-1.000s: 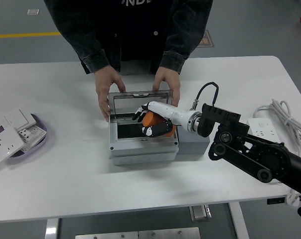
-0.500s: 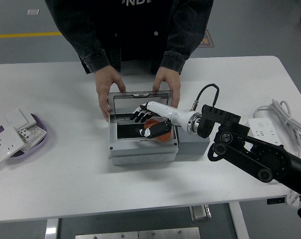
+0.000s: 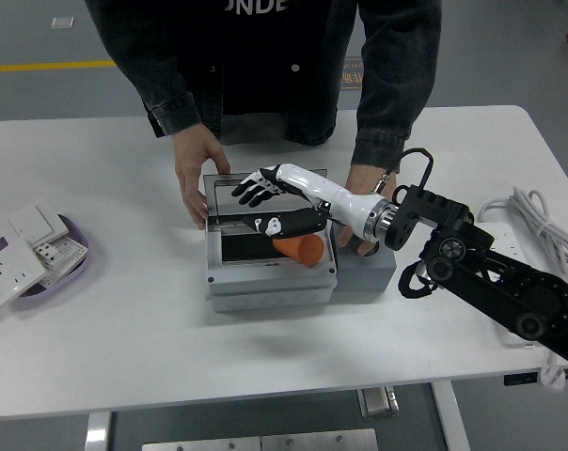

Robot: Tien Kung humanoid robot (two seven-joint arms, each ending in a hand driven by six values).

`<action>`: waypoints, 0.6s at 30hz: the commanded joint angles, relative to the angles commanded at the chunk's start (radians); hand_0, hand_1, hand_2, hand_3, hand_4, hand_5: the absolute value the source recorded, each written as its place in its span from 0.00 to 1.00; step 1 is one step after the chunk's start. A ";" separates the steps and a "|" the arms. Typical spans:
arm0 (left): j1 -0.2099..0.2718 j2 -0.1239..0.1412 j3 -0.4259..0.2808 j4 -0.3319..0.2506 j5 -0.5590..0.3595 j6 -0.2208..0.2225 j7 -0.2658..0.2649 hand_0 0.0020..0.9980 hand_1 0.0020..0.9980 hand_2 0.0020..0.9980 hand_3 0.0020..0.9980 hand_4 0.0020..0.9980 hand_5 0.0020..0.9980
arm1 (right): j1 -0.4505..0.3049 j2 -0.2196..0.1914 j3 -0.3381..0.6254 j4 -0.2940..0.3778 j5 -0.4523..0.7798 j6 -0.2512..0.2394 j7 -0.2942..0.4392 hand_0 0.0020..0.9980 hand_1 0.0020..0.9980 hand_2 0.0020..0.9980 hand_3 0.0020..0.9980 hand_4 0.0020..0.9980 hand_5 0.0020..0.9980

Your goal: Pick up the cylinder from the cube,place it in the box,flap close box

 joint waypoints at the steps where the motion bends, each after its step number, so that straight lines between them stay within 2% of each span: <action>1: 0.001 0.000 -0.001 0.000 0.000 0.000 0.000 0.63 0.66 0.57 0.65 0.69 0.31 | 0.004 -0.002 0.014 0.006 -0.011 0.003 -0.009 0.77 0.69 0.70 0.71 0.65 0.20; 7: 0.002 0.000 -0.003 0.000 0.002 0.000 0.002 0.63 0.66 0.57 0.65 0.69 0.31 | 0.026 -0.001 0.078 0.003 -0.023 0.016 -0.039 0.77 0.69 0.70 0.71 0.66 0.20; 11: 0.001 -0.001 -0.002 0.000 0.001 0.000 0.003 0.63 0.66 0.57 0.65 0.69 0.31 | 0.021 0.012 0.125 0.001 -0.011 0.001 -0.027 0.77 0.69 0.70 0.71 0.66 0.20; 18: 0.002 0.004 -0.008 0.000 0.008 0.001 0.008 0.63 0.66 0.57 0.65 0.69 0.31 | 0.018 0.028 0.161 -0.016 -0.079 -0.026 -0.047 0.77 0.70 0.70 0.72 0.67 0.21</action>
